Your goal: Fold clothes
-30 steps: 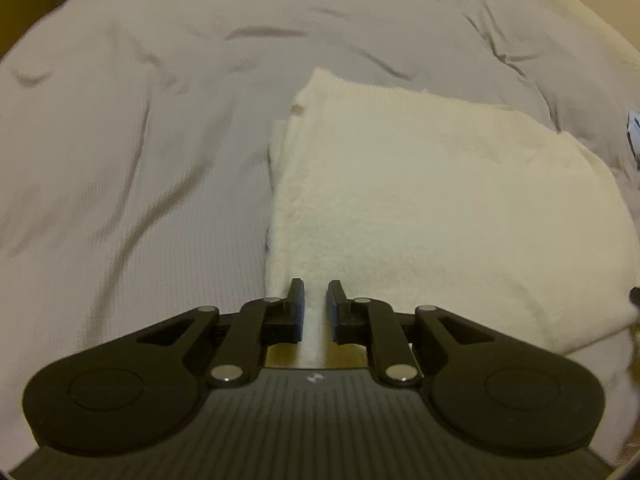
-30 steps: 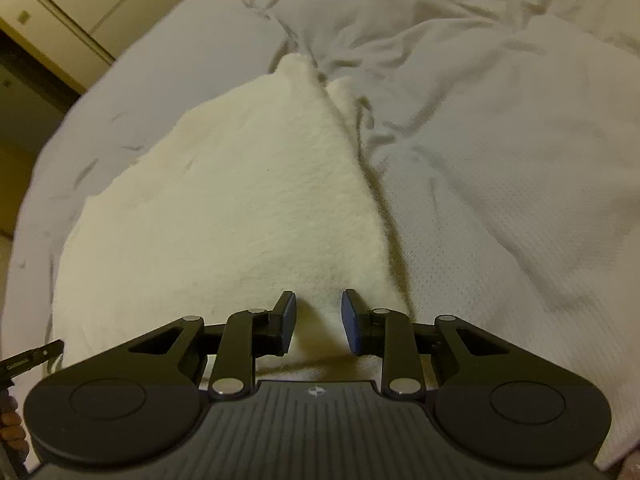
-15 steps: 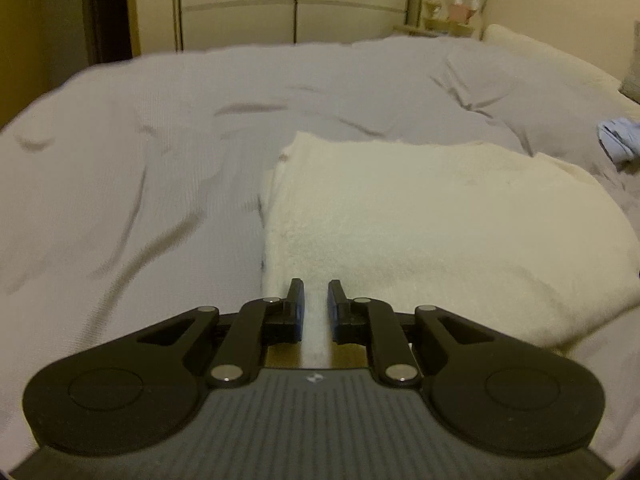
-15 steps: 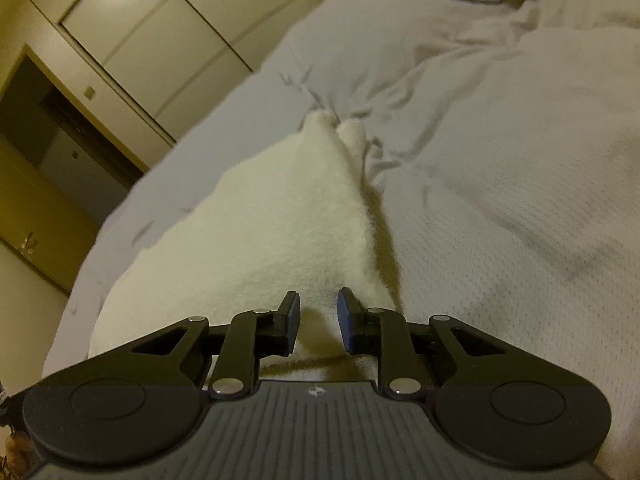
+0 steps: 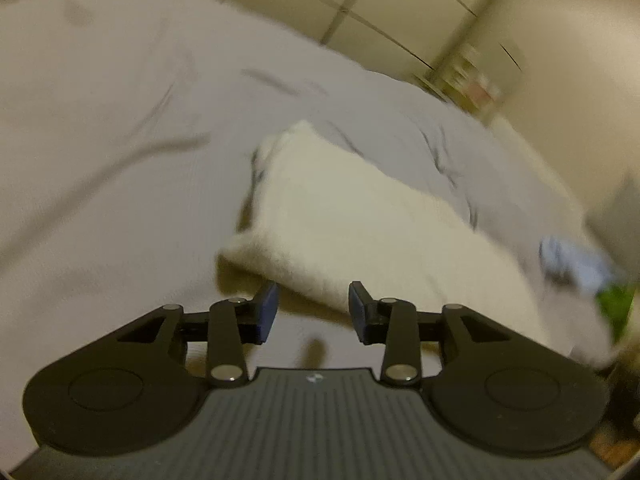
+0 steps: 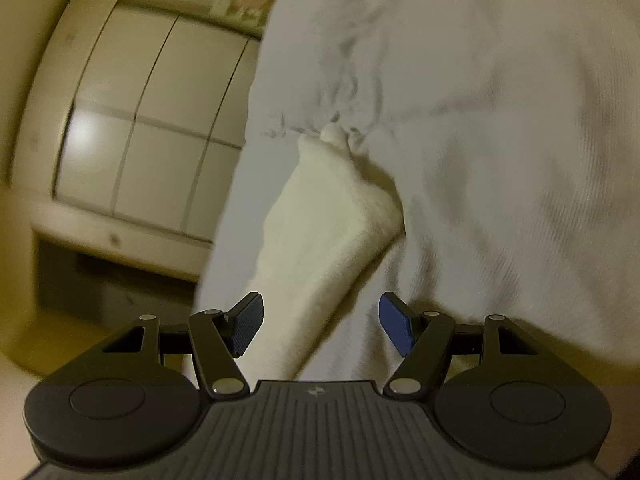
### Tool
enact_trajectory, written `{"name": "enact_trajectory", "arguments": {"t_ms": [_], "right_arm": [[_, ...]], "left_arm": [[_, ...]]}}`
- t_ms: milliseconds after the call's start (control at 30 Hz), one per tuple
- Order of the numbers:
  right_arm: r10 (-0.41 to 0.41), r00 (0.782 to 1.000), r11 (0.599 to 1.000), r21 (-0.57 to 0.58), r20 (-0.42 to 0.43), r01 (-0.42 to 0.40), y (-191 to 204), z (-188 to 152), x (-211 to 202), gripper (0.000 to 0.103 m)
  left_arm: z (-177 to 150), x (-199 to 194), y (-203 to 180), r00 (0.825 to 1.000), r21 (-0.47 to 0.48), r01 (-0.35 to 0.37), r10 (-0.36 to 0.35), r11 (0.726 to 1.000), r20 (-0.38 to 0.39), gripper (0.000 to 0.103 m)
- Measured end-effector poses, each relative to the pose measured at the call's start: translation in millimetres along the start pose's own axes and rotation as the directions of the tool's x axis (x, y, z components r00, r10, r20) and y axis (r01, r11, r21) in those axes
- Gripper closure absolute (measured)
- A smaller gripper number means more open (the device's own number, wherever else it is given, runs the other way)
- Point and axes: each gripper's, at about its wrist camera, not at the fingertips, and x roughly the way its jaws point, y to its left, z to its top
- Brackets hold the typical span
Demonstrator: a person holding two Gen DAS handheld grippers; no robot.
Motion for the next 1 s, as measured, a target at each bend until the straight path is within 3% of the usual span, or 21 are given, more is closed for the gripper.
{"name": "enact_trajectory", "arguments": {"t_ms": [133, 200, 267, 333, 400, 500, 733, 833, 1000], "right_arm": [[-0.001, 1.0, 0.999, 0.053, 0.003, 0.001, -8, 11, 34, 0.035], [0.0, 1.0, 1.0, 0.03, 0.011, 0.0, -4, 19, 54, 0.038], [-0.022, 1.0, 1.0, -0.008, 0.016, 0.022, 3, 26, 75, 0.064], [-0.051, 0.999, 0.998, -0.022, 0.004, 0.051, 7, 34, 93, 0.079], [-0.044, 0.999, 0.997, -0.055, 0.008, 0.044, 13, 38, 93, 0.086], [-0.027, 0.999, 0.993, -0.11, 0.017, 0.029, 26, 39, 76, 0.092], [0.018, 1.0, 0.991, -0.132, 0.022, -0.015, 34, 22, -13, 0.093], [0.007, 1.0, 0.992, -0.123, 0.021, -0.004, 21, 4, -56, 0.093], [-0.109, 0.994, 0.994, -0.02, 0.027, 0.11, -24, -23, -86, 0.089]], "left_arm": [[6, 30, 13, 1.0, -0.169, -0.022, 0.023, 0.985, 0.005, 0.063], [10, 43, 16, 1.0, -0.222, -0.006, 0.011, 0.975, 0.023, 0.067], [14, 53, 18, 0.999, -0.254, 0.004, 0.006, 0.967, 0.037, 0.075], [15, 55, 15, 0.998, -0.256, 0.0, 0.015, 0.967, 0.057, 0.082], [14, 48, 7, 0.995, -0.223, -0.007, 0.029, 0.975, 0.097, 0.088], [7, 21, -12, 0.984, -0.154, -0.018, 0.045, 0.988, 0.172, 0.096], [-42, -67, -14, 0.966, -0.151, 0.072, -0.031, 0.986, 0.255, 0.096], [-77, -97, -8, 0.973, -0.123, 0.059, -0.029, 0.991, 0.231, 0.096], [-103, -100, 15, 0.997, -0.167, -0.031, 0.043, 0.985, 0.069, 0.093]]}}
